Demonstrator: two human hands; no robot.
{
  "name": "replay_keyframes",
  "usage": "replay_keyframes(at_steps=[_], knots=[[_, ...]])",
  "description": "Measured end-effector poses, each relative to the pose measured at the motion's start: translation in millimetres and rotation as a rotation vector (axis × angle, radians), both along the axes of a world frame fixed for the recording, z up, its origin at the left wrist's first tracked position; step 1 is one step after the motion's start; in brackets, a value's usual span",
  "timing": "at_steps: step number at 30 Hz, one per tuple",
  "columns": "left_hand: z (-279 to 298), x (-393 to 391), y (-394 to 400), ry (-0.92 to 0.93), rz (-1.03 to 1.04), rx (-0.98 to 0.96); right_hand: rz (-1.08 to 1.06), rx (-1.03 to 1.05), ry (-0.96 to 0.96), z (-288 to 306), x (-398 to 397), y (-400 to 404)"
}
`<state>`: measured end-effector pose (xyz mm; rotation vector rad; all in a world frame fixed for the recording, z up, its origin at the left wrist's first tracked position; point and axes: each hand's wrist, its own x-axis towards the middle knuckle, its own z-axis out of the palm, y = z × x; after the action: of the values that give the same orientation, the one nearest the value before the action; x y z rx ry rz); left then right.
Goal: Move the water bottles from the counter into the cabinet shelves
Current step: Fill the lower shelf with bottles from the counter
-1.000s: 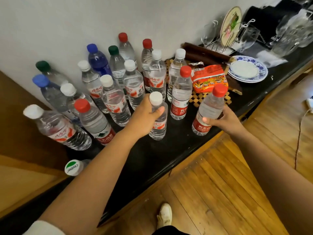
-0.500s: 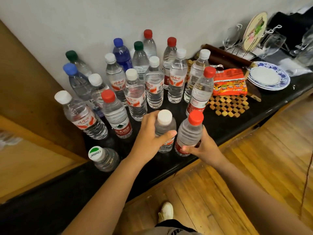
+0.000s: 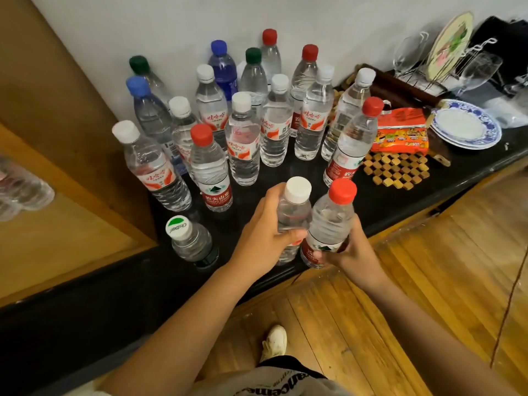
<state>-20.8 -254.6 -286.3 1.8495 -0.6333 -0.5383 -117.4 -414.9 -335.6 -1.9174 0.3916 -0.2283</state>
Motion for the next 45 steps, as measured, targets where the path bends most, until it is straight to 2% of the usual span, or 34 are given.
replay_keyframes(at_steps=[7, 13, 22, 27, 36, 45], knots=[[32, -18, 61, 0.148, -0.023, -0.077, 0.068, 0.135, -0.037, 53, -18, 35], [41, -23, 131, 0.240, 0.039, -0.092, 0.149, 0.234, 0.046, 70, -15, 95], [46, 1, 272, 0.231, 0.246, -0.074, 0.352, 0.369, 0.136, 62, 34, 219], [45, 33, 333, 0.146, 0.355, -0.093, 0.421, 0.385, 0.079, 56, 83, 286], [28, 119, 370, -0.048, 0.458, -0.160, 0.309, 0.265, -0.155, 33, 182, 345], [-4, 158, 359, -0.058, 0.517, -0.148, 0.166, 0.156, -0.095, 2, 216, 348]])
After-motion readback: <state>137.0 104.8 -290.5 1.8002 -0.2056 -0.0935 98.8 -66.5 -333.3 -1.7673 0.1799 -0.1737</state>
